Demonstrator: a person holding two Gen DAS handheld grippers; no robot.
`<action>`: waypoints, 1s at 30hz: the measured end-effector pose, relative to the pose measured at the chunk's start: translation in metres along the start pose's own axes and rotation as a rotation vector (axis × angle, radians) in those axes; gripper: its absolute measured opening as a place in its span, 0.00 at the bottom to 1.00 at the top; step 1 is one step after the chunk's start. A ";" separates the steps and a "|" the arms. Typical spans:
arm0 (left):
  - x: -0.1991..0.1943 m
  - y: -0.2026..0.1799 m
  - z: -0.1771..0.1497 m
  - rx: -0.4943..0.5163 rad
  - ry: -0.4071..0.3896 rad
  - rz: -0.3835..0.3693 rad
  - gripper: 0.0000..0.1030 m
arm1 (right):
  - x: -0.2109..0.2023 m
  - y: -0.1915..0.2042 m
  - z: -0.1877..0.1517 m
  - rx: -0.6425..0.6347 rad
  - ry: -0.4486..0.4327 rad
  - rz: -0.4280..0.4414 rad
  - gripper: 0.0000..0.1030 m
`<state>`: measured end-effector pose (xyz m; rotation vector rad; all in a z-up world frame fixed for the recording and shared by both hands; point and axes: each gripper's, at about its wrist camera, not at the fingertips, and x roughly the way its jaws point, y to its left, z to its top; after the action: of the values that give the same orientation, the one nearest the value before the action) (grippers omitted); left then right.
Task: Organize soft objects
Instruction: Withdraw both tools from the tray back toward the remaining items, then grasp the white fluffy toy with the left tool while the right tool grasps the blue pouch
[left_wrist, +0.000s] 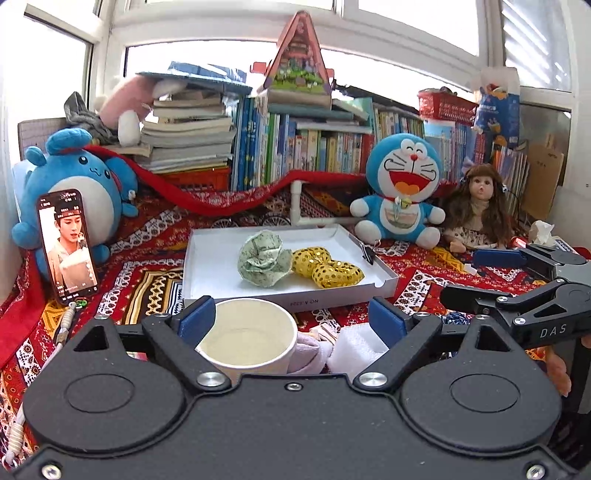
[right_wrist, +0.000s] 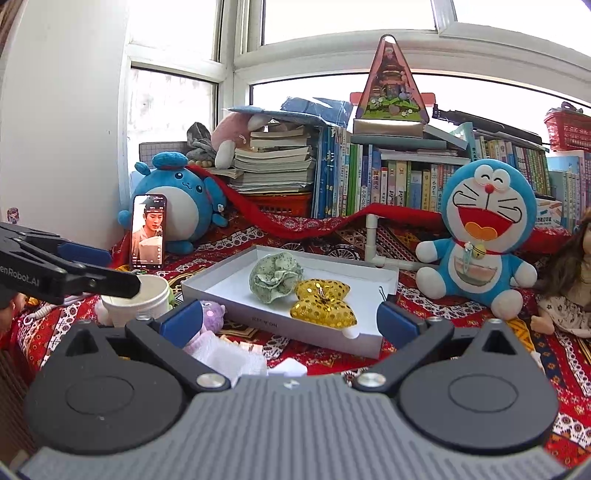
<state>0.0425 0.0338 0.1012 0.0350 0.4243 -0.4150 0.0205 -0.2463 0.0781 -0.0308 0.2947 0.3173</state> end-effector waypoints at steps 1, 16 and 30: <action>-0.001 0.001 -0.003 0.005 -0.003 0.007 0.87 | -0.001 0.000 -0.003 0.000 -0.002 -0.002 1.00; -0.012 0.035 -0.034 -0.038 -0.029 0.188 0.92 | -0.015 -0.006 -0.029 0.005 -0.009 -0.058 1.00; -0.005 0.084 -0.056 -0.192 0.006 0.310 0.93 | -0.022 -0.015 -0.046 0.021 0.015 -0.132 1.00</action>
<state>0.0497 0.1196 0.0481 -0.0835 0.4546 -0.0677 -0.0079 -0.2706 0.0402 -0.0314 0.3089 0.1826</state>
